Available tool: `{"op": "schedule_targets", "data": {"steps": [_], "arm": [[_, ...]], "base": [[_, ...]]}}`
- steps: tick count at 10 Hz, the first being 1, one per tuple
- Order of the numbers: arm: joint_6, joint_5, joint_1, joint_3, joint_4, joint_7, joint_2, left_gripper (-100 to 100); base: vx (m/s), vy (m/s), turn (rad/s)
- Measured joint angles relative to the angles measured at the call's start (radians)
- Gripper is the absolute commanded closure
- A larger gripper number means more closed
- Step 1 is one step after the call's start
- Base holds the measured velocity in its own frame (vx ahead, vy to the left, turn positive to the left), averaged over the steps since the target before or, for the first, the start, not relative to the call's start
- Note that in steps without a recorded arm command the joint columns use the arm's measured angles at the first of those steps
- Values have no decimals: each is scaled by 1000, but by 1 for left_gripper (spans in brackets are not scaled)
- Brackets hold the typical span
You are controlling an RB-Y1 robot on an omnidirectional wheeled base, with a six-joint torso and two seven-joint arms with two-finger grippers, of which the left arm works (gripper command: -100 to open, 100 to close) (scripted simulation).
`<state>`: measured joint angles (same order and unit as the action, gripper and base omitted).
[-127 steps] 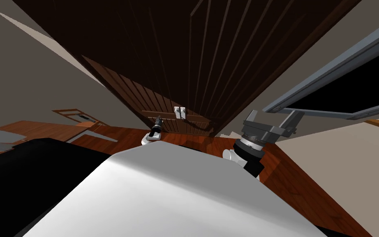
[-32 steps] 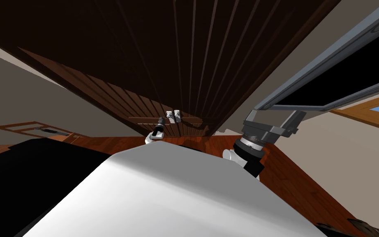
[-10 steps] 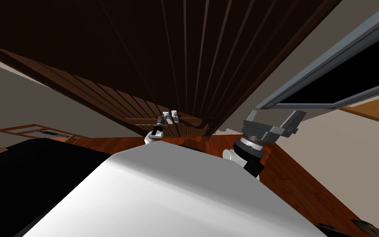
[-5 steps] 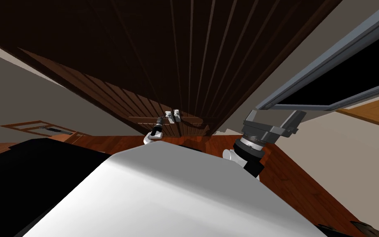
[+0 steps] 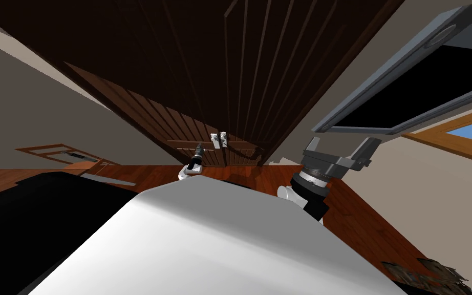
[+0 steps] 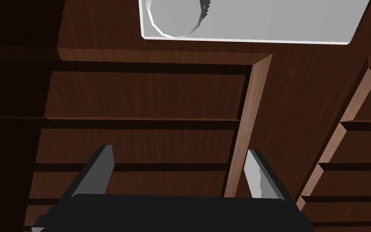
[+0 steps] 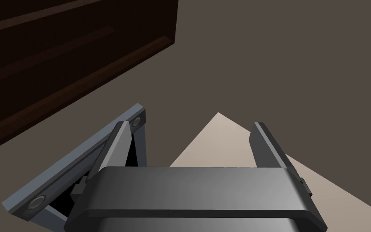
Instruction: Pull the door open
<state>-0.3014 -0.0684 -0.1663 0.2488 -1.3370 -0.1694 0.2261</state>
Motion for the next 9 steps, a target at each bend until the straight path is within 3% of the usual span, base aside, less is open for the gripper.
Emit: {"op": "schedule_targets", "data": {"steps": [2, 3, 6, 9], "arm": [[-14, 3, 6, -31, -2, -8, -7, -100], [-16, 4, 6, -33, -4, -8, -8, -100], [-14, -3, -21, 16, 26, -4, 11, -100], [-9, -4, -12, 38, 41, 4, 12, -100]], "base": [[-104, -84, -73], [-31, 36, 194], [39, 98, 125], [173, 37, -58]]}}
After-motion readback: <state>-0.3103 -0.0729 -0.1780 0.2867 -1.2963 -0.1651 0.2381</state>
